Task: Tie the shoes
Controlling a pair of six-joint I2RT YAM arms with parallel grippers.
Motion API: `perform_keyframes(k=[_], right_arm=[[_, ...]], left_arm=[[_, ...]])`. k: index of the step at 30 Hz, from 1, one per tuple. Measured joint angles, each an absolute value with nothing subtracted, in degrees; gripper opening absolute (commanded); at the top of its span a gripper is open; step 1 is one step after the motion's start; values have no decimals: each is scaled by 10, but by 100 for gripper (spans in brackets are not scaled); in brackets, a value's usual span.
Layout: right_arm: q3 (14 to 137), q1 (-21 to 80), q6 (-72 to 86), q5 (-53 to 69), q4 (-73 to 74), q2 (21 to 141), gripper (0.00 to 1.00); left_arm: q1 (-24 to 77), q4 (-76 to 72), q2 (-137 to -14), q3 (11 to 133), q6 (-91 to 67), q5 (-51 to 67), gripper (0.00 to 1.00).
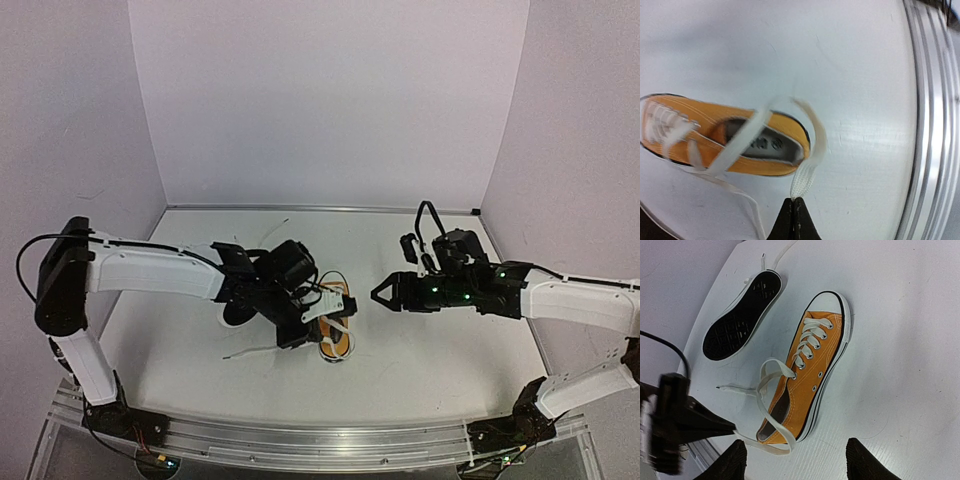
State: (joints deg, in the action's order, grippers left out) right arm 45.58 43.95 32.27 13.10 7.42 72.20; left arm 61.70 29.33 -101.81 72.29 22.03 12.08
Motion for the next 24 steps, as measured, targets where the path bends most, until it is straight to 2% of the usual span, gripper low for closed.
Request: perform_keyframes(k=[5, 11, 17, 24], right_arm=[[463, 436, 303, 126, 76, 736, 63], [473, 432, 291, 120, 75, 754, 63], [473, 430, 287, 119, 76, 754, 61], [478, 430, 270, 138, 69, 792, 52]], left_arm=[[576, 184, -947, 723, 116, 129, 0], [525, 99, -939, 724, -27, 111, 0], [528, 55, -935, 709, -181, -14, 0], [527, -6, -924, 643, -362, -153, 0]])
